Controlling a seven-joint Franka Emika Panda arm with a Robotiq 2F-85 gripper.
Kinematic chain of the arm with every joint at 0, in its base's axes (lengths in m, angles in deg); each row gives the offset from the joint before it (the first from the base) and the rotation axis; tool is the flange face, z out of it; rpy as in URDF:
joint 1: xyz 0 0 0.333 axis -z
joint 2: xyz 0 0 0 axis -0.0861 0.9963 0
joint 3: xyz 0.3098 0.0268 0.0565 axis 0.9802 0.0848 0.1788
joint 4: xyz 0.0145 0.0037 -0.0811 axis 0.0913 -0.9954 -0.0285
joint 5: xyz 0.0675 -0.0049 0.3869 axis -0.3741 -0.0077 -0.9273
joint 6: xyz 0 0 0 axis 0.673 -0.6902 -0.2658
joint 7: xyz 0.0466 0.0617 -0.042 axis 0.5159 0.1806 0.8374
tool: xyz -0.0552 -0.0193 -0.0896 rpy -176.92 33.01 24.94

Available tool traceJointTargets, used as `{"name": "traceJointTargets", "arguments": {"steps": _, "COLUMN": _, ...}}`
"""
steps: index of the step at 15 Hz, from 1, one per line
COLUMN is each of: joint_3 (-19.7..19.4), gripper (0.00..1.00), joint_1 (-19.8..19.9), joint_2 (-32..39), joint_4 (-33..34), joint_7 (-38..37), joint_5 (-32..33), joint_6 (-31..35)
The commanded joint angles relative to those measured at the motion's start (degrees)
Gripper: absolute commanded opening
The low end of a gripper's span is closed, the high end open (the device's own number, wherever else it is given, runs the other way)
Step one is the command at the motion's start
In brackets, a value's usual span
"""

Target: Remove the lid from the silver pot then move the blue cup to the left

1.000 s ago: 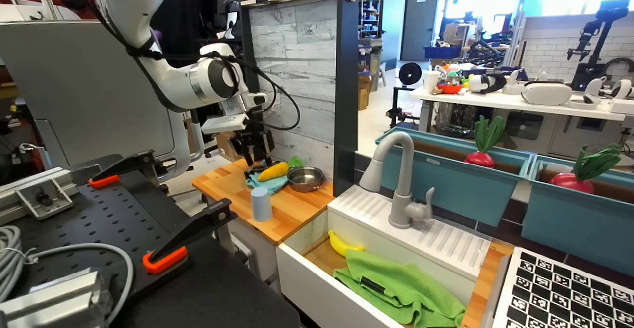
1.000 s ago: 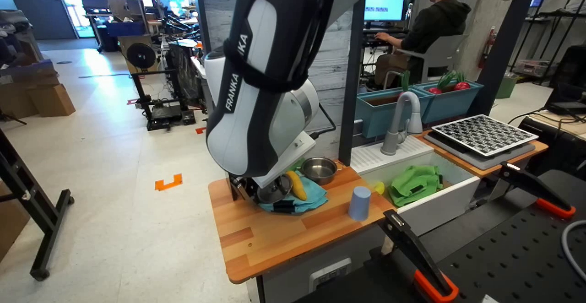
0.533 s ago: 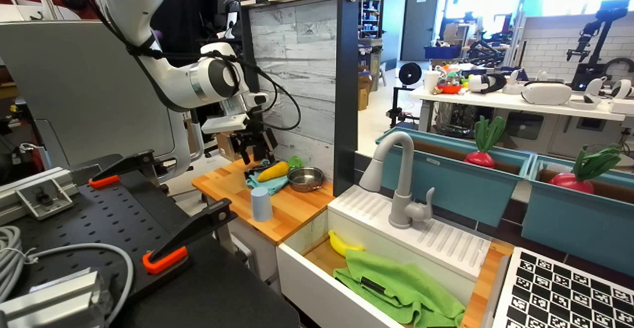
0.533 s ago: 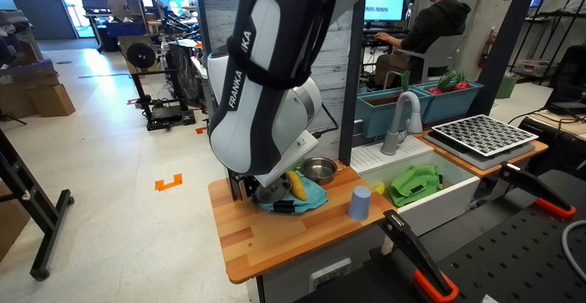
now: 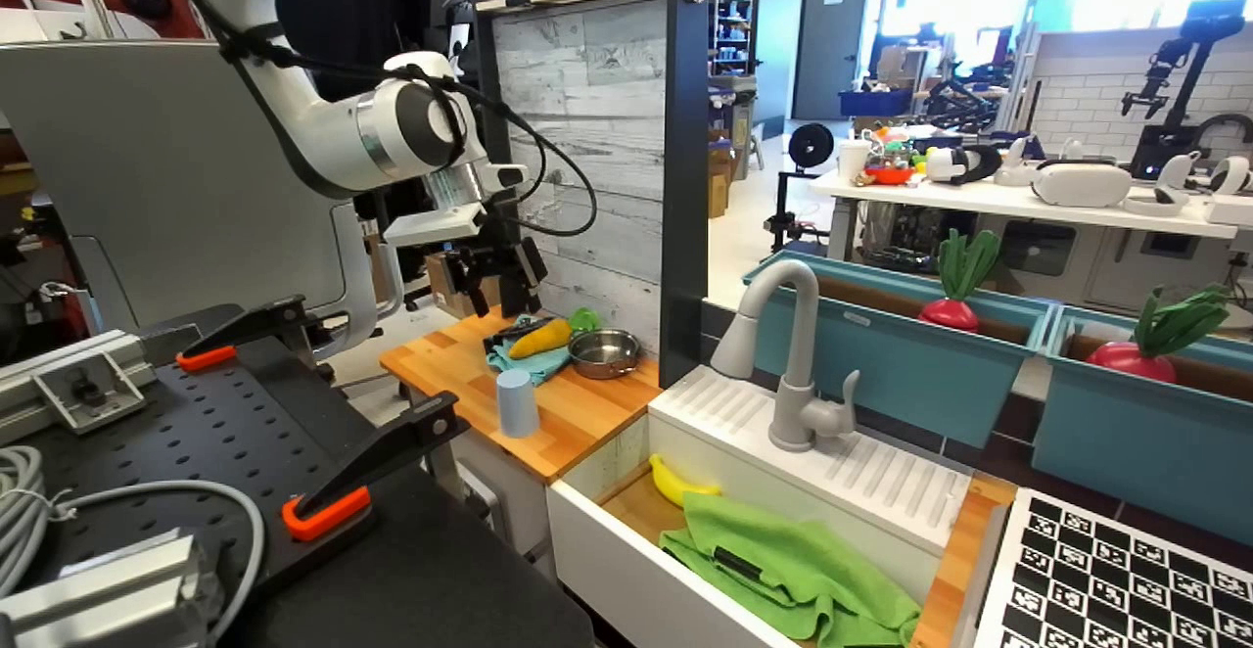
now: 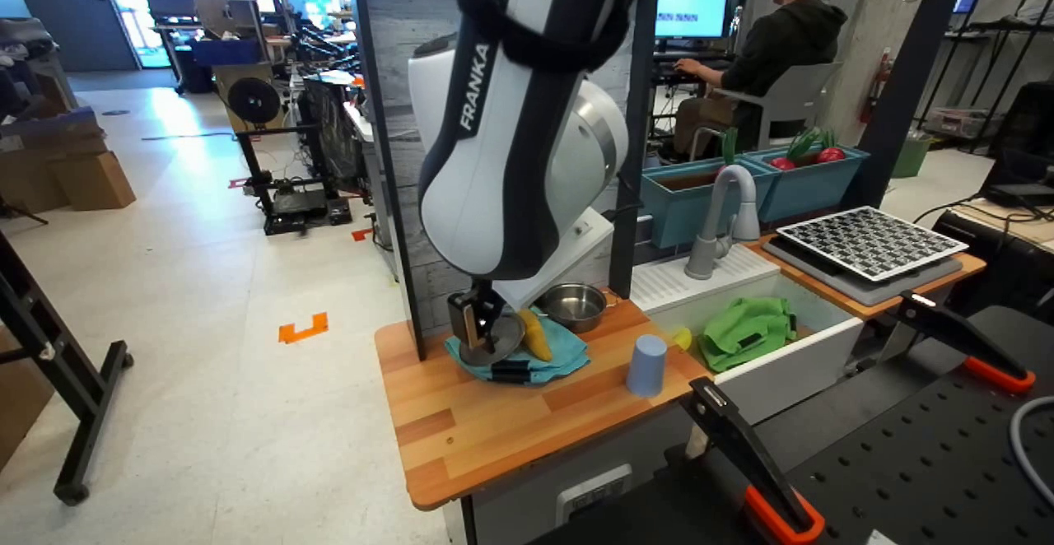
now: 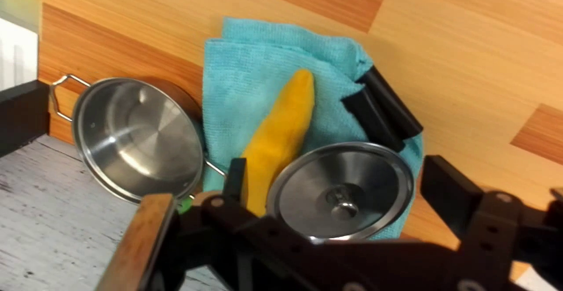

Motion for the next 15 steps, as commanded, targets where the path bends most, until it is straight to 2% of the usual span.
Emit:
{"name": "traceJointTargets", "arguments": {"steps": 1, "joint_3": -0.4, "gripper": 1.0, "joint_1": 2.1, "joint_2": -8.0, "joint_4": -10.3, "joint_7": 1.8, "joint_5": 2.8, "joint_6": 2.8}}
{"name": "traceJointTargets", "arguments": {"steps": 4, "joint_3": -1.3, "gripper": 1.0, "joint_1": 3.8, "joint_2": -10.9, "joint_4": -14.2, "joint_7": 3.3, "joint_5": 4.5, "joint_6": 2.5}}
{"name": "traceJointTargets", "arguments": {"steps": 7, "joint_3": 0.6, "gripper": 1.0, "joint_1": 8.0, "joint_2": -12.3, "joint_4": -17.2, "joint_7": 7.2, "joint_5": 5.2, "joint_6": 4.3}}
{"name": "traceJointTargets", "arguments": {"steps": 11, "joint_3": 2.0, "gripper": 1.0, "joint_1": 12.1, "joint_2": -11.6, "joint_4": -20.1, "joint_7": 11.1, "joint_5": 4.6, "joint_6": 8.4}}
{"name": "traceJointTargets", "arguments": {"steps": 15, "joint_3": 3.8, "gripper": 1.0, "joint_1": 15.8, "joint_2": -10.0, "joint_4": -20.6, "joint_7": 15.3, "joint_5": 4.3, "joint_6": 8.1}}
